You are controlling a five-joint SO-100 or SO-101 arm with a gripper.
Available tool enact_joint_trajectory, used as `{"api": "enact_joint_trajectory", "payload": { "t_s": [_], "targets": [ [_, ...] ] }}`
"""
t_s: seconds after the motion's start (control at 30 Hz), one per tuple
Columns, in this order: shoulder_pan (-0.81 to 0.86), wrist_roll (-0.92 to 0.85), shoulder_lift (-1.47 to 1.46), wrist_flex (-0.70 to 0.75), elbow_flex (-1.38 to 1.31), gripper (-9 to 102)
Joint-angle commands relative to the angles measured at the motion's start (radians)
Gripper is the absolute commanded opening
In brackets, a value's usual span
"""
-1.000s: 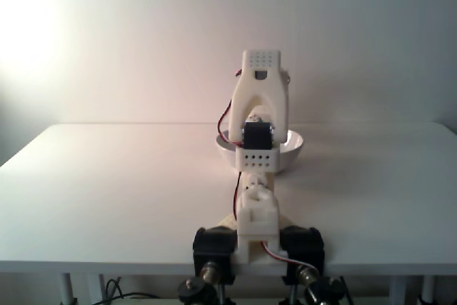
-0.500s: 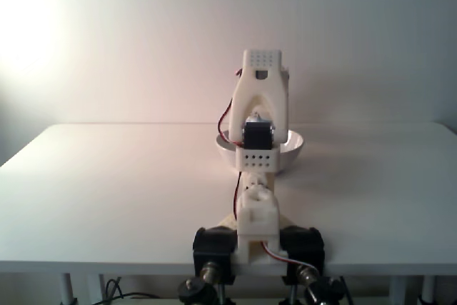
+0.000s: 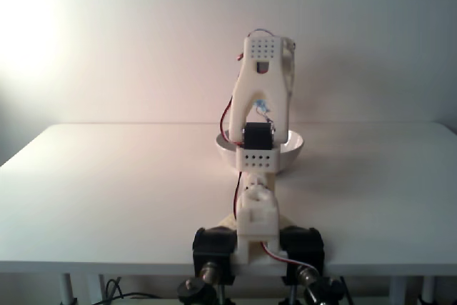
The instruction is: Grasp a skyblue doll and put it into the bowl.
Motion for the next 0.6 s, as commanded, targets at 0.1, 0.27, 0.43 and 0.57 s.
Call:
{"api": "enact_joint_trajectory", "payload": {
  "t_s": [0.1, 0.27, 0.43, 0.57],
  "targets": [
    [-0.014, -0.005, 0.186, 0.040, -0.003, 0],
    [-0.017, -0.005, 0.308, 0.207, -0.003, 0],
    [-0.043, -0.005, 0.428, 0.364, -0.003, 0],
    [-0.054, -0.005, 0.518, 0.460, -0.003, 0]
  ]
}}
